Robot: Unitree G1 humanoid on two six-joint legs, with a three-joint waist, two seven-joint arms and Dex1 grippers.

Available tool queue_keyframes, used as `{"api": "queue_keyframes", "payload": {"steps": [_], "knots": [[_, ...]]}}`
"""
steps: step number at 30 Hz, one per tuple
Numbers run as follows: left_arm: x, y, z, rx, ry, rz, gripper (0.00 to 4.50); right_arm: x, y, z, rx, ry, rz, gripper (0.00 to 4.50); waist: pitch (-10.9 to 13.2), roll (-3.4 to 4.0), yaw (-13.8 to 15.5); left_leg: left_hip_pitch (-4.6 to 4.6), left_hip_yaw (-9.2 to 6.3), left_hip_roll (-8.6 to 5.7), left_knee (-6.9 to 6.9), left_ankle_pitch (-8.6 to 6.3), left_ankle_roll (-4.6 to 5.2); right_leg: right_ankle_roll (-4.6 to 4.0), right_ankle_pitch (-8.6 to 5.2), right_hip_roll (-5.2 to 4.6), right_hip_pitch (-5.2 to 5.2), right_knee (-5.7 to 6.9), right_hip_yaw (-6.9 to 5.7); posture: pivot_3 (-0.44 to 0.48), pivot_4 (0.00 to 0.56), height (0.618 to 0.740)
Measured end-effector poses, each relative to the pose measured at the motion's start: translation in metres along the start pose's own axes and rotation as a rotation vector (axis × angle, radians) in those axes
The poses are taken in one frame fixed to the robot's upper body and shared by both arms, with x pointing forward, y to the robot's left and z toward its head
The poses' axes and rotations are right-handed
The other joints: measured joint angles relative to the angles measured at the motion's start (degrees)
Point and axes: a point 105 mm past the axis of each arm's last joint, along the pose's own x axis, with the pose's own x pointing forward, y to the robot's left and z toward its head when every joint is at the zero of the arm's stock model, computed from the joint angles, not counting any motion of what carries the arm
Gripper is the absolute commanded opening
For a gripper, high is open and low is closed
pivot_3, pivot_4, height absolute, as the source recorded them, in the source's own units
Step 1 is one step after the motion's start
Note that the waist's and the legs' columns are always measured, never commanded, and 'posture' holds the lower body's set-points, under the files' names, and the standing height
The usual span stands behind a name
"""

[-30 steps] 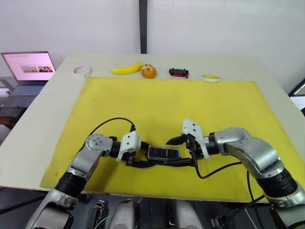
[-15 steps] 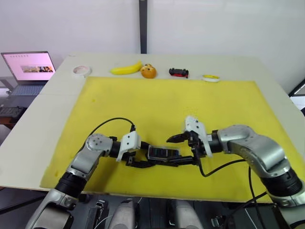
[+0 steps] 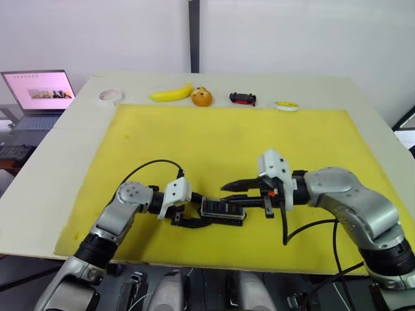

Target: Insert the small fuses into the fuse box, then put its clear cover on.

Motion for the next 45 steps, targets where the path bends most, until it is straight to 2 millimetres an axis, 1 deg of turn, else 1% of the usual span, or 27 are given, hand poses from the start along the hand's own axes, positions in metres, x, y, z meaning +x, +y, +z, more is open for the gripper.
{"api": "queue_keyframes", "payload": {"steps": [5,13,14,16,17,18,21,29,32,36,39,44,45], "knots": [[-0.001,0.000,-0.001,-0.002,0.003,-0.001,2.54,0.004,-0.003,-0.006,-0.014,0.011,-0.013,0.05,0.0,0.00,0.0,0.00,0.00,0.00,0.00,0.00,0.00,0.00,0.00,0.01,0.00,0.00,0.00,0.000,0.150,0.737],[-0.001,0.000,-0.001,0.001,0.007,-0.002,2.54,0.004,-0.005,-0.009,0.010,0.014,-0.017,0.05,0.0,0.00,0.0,0.00,-0.01,0.02,-0.01,0.00,0.00,0.00,-0.01,0.02,-0.01,0.01,0.00,0.000,0.150,0.737],[-0.001,0.000,-0.001,0.002,0.007,-0.002,2.54,0.005,-0.006,-0.014,0.030,0.025,-0.018,0.05,0.0,-0.01,0.0,0.00,-0.01,0.02,0.00,0.00,0.00,-0.01,-0.01,0.02,-0.01,0.01,0.00,0.000,0.150,0.737],[-0.001,-0.001,-0.001,0.009,0.008,-0.005,2.54,0.009,-0.007,-0.042,0.083,0.103,-0.026,0.05,0.0,-0.04,0.0,0.01,-0.01,0.01,-0.01,0.00,0.00,-0.02,-0.01,0.02,0.00,0.01,0.00,0.000,0.150,0.737],[0.000,-0.002,-0.002,0.013,0.015,-0.006,2.54,0.011,-0.006,-0.049,0.085,0.106,-0.025,0.05,0.0,0.04,0.0,0.01,0.03,0.00,-0.01,-0.01,0.01,-0.01,-0.01,0.01,-0.01,0.01,0.00,0.000,0.150,0.737],[-0.001,-0.002,-0.003,0.021,0.022,-0.006,2.54,0.012,-0.005,-0.051,0.067,0.113,-0.019,0.05,-0.1,0.11,0.0,0.09,0.06,-0.01,-0.03,-0.02,0.03,-0.01,-0.01,0.02,0.04,0.01,0.01,0.000,0.150,0.737],[-0.001,-0.002,-0.004,0.037,0.030,-0.004,2.54,0.013,-0.003,-0.053,0.052,0.118,-0.012,0.05,-0.2,-0.06,0.0,0.22,0.04,0.05,-0.02,-0.05,0.08,-0.01,-0.02,0.08,0.17,0.01,0.00,0.000,0.150,0.737],[-0.001,-0.002,-0.004,0.043,0.032,-0.004,2.54,0.013,-0.003,-0.053,0.050,0.117,-0.005,0.05,-0.3,-0.09,0.0,0.22,0.04,0.05,-0.03,-0.05,0.09,0.00,-0.03,0.06,0.17,0.01,0.01,0.000,0.150,0.737],[-0.001,-0.002,-0.004,0.043,0.031,-0.004,2.54,0.012,-0.004,-0.049,0.041,0.112,-0.006,0.05,-0.3,-0.09,0.0,0.21,0.03,0.05,-0.03,-0.05,0.09,-0.01,-0.03,0.05,0.17,0.01,0.01,0.000,0.150,0.737],[0.000,-0.002,-0.003,0.052,0.025,-0.004,2.54,0.007,-0.006,-0.043,0.099,0.095,-0.025,0.05,-0.2,-0.08,0.0,0.10,0.02,0.05,-0.02,-0.05,0.09,0.00,-0.03,0.00,0.06,0.02,0.03,0.000,0.150,0.737],[0.000,-0.002,-0.002,0.053,0.019,-0.005,2.54,-0.006,-0.010,-0.034,0.127,0.091,-0.060,0.05,-0.1,-0.01,0.0,0.03,0.02,0.04,-0.02,-0.05,0.09,0.00,-0.02,-0.06,0.00,0.01,0.03,0.000,0.150,0.737],[-0.001,-0.002,-0.003,0.046,0.019,0.000,2.54,-0.039,-0.013,-0.018,0.092,0.130,-0.131,0.05,-0.1,-0.01,0.0,0.03,0.00,0.05,-0.02,-0.05,0.09,0.00,-0.03,-0.10,0.00,0.00,0.03,0.000,0.150,0.737],[-0.001,-0.002,-0.003,0.044,0.020,0.002,3.05,-0.042,-0.012,-0.017,0.097,0.134,-0.133,0.02,-0.1,-0.01,0.0,0.03,0.00,0.06,-0.02,-0.05,0.09,-0.01,-0.03,-0.09,0.00,-0.01,0.03,0.000,0.150,0.737]]}}
